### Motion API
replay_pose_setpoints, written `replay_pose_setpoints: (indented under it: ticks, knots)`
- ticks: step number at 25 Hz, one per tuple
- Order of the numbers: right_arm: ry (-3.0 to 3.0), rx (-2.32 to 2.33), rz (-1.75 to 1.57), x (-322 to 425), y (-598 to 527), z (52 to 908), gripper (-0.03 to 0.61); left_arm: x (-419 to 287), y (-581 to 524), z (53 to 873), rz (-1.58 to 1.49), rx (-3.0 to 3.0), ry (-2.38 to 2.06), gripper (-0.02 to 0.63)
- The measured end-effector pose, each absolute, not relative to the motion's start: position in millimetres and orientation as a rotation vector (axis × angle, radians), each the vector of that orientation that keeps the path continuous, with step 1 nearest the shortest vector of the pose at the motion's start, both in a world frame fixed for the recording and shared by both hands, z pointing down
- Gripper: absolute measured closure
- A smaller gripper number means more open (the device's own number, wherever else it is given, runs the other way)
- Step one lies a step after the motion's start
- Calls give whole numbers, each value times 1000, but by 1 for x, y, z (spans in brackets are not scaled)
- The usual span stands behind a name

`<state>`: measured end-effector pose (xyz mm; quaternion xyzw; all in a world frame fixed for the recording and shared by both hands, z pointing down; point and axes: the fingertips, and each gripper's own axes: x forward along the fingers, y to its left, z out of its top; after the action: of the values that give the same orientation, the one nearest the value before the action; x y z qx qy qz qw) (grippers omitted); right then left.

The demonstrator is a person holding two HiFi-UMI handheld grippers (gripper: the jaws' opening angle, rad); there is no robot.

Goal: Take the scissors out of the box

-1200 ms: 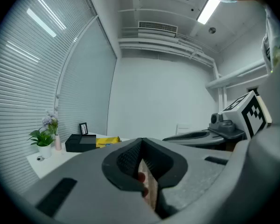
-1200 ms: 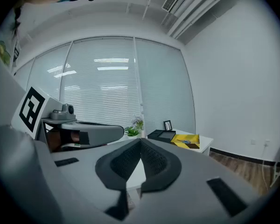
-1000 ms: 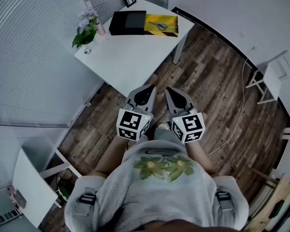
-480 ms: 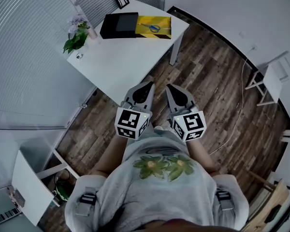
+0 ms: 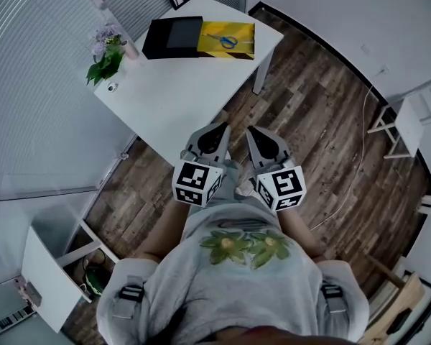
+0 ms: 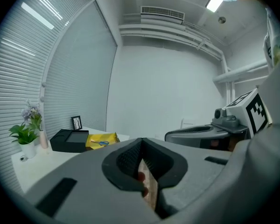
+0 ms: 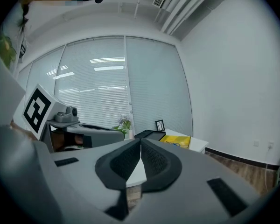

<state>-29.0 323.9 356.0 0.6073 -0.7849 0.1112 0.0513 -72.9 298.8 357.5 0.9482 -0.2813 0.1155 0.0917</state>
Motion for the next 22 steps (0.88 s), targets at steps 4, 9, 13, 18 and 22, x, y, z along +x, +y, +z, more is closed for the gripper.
replay_pose_setpoints:
  ticks: [4,9,13,18,22]
  knots:
    - [-2378,1807,362,-15,293,366,571,-59,265,368,362,2800,-839,607]
    - [-2414,1744,350,-1,239,361,571,-46,208,370,394,2791,-884,608]
    - [-2429,1696,369,7,201,362,571,-39,167,364,407,2785,-904,608]
    - [-2422,1652,410,8,156,377,571,-41,127,376,422,2749,-917,607]
    - [-2413,1615,397,5,127,381,571,-41,103,387,425,2720,-898,608]
